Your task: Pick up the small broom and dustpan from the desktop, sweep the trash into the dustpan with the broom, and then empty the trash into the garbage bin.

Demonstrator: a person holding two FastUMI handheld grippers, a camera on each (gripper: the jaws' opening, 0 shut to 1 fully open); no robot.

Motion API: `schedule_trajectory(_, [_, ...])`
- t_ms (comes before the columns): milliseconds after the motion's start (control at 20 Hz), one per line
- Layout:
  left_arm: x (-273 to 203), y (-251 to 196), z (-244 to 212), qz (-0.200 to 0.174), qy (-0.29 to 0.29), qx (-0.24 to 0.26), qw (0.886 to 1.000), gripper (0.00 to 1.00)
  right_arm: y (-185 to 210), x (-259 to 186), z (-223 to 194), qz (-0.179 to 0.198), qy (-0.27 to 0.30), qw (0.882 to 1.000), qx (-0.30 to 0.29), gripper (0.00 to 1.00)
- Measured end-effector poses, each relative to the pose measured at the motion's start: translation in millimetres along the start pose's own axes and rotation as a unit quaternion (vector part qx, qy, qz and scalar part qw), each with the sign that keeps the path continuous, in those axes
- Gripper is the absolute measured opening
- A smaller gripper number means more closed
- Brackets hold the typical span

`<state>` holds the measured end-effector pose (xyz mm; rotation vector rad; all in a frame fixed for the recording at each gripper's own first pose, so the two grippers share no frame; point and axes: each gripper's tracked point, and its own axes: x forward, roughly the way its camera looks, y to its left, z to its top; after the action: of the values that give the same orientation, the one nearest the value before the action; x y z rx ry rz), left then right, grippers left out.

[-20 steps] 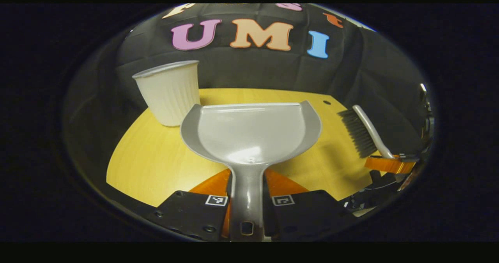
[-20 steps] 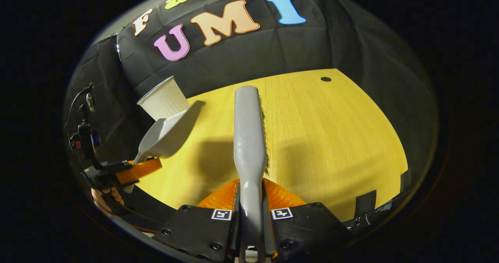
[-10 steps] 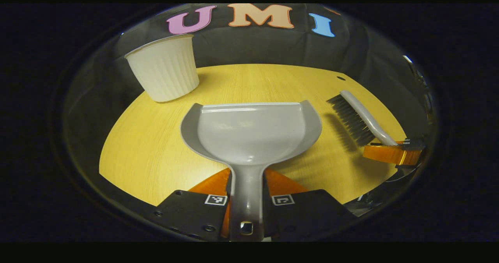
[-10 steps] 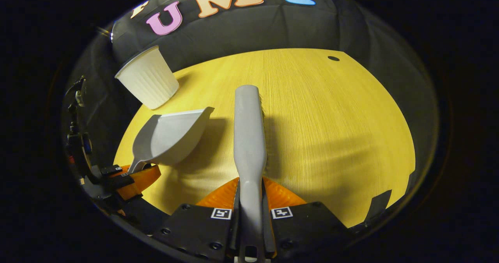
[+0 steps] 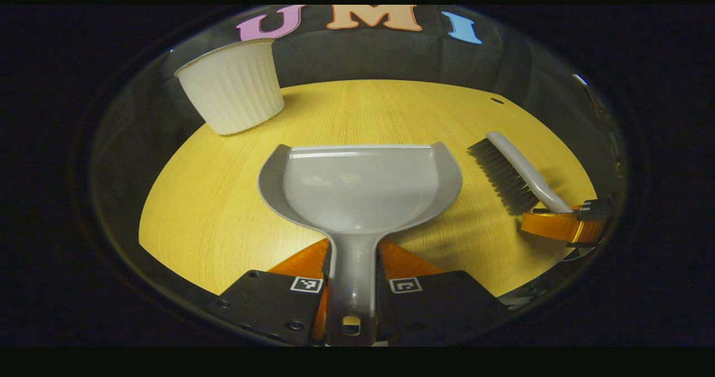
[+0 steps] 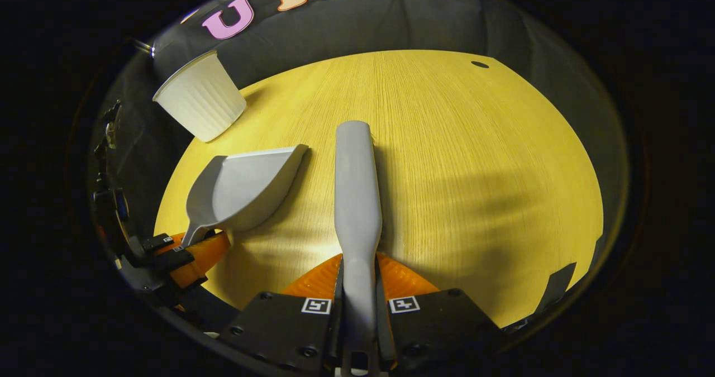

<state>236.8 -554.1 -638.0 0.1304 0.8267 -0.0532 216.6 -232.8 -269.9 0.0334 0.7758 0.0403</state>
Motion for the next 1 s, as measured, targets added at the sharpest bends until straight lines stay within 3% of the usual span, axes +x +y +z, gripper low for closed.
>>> schedule_trajectory(200, [-1.1, -0.1, -1.9, 0.003, 0.003, 0.002, 1.0, 0.33, -0.1, -4.9, 1.4, 0.012, 0.0, 1.0, 0.002, 0.27])
schedule_trajectory(300, [-5.4, -10.3, -4.0, -0.007, 0.004, -0.012, 1.0, 0.57, 2.2, -11.4, -3.3, 0.029, 0.004, 1.0, 0.001, 0.28])
schedule_trajectory(400, [-6.5, -8.6, -6.2, -0.004, 0.004, -0.005, 1.0, 0.8, 4.6, -14.4, -5.7, 0.031, 0.002, 1.0, -0.003, 0.56])
schedule_trajectory(500, [-6.2, -5.7, -5.3, 0.003, -0.002, 0.003, 1.0, 0.81, 8.0, -12.3, -6.6, 0.031, 0.003, 1.0, -0.002, 0.63])
schedule_trajectory(550, [-9.1, -4.5, -3.9, 0.006, -0.005, 0.003, 1.0, 0.83, 8.7, -16.3, -7.3, 0.031, 0.001, 1.0, -0.001, 0.76])
schedule_trajectory(600, [-13.6, -1.3, 0.6, 0.009, -0.012, -0.001, 1.0, 0.83, 9.4, -15.4, -4.6, 0.033, -0.007, 0.999, 0.001, 0.78])
schedule_trajectory(650, [-16.3, 0.2, 4.6, 0.009, -0.02, -0.004, 1.0, 0.91, 8.8, -19.1, -0.7, 0.036, -0.013, 0.999, 0.005, 0.91])
schedule_trajectory(700, [-20.4, -0.3, 7.8, 0.008, -0.028, -0.008, 1.0, 0.88, 9.6, -23.1, 2.8, 0.039, -0.019, 0.999, 0.009, 0.91])
schedule_trajectory(750, [-25.5, -1.2, 13.9, 0.001, -0.038, -0.011, 0.999, 0.93, 10.9, -25.8, 6.1, 0.042, -0.026, 0.999, 0.012, 0.91])
schedule_trajectory(850, [-39.3, -1.4, 25.5, -0.014, -0.063, -0.013, 0.998, 0.89, 9.1, -40.9, 14.8, 0.045, -0.045, 0.998, 0.017, 0.91])
schedule_trajectory(1000, [-68.0, -0.1, 54.1, -0.019, -0.112, -0.009, 0.994, 0.89, 8.1, -81.8, 43.6, 0.047, -0.112, 0.992, 0.025, 0.91])
